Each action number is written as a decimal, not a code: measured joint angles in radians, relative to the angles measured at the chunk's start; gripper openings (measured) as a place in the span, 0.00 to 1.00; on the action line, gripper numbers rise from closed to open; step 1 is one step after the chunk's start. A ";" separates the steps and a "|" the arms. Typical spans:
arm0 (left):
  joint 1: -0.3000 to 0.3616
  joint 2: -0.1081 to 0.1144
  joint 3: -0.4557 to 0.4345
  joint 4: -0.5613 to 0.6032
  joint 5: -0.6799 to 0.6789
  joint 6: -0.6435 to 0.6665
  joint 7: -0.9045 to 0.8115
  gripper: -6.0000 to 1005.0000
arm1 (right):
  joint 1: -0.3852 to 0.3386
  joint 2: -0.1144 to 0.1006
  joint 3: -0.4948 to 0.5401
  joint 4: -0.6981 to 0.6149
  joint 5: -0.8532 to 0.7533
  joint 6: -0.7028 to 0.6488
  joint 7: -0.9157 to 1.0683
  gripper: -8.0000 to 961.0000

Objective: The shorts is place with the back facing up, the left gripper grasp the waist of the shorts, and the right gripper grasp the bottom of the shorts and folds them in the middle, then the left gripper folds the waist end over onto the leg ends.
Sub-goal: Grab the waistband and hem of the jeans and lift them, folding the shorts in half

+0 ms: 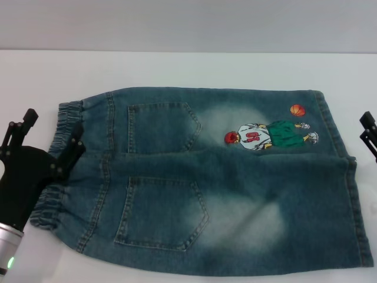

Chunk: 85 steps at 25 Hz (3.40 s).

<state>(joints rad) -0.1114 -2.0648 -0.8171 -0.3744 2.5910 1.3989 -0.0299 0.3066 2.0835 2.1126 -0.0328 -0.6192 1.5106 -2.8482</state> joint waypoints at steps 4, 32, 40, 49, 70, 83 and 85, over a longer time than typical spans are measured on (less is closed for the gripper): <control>-0.004 0.000 0.003 0.008 0.002 -0.005 0.000 0.84 | 0.002 0.002 0.000 -0.003 -0.002 0.003 0.000 0.81; 0.097 0.171 -0.102 -0.579 0.045 -0.670 -0.101 0.83 | -0.192 -0.011 -0.309 0.962 -0.361 -0.799 0.926 0.80; 0.226 0.159 -0.329 -1.102 0.162 -1.383 0.007 0.83 | -0.262 -0.015 -0.347 1.389 -0.969 -0.958 1.667 0.80; 0.208 0.039 -0.566 -1.380 0.161 -2.111 0.137 0.83 | -0.217 -0.014 -0.336 1.725 -1.791 -0.649 2.442 0.80; 0.209 0.009 -0.743 -1.459 0.171 -2.566 0.165 0.82 | -0.264 -0.011 -0.276 1.894 -1.890 -0.370 2.482 0.80; 0.204 0.008 -0.728 -1.468 0.172 -2.588 0.165 0.82 | -0.217 -0.016 -0.276 1.873 -1.917 -0.374 2.492 0.80; 0.203 0.008 -0.726 -1.469 0.172 -2.604 0.165 0.82 | -0.217 -0.015 -0.278 1.878 -1.916 -0.379 2.491 0.80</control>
<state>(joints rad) 0.0914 -2.0571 -1.5426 -1.8438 2.7628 -1.2052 0.1349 0.0898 2.0687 1.8350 1.8451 -2.5352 1.1314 -0.3568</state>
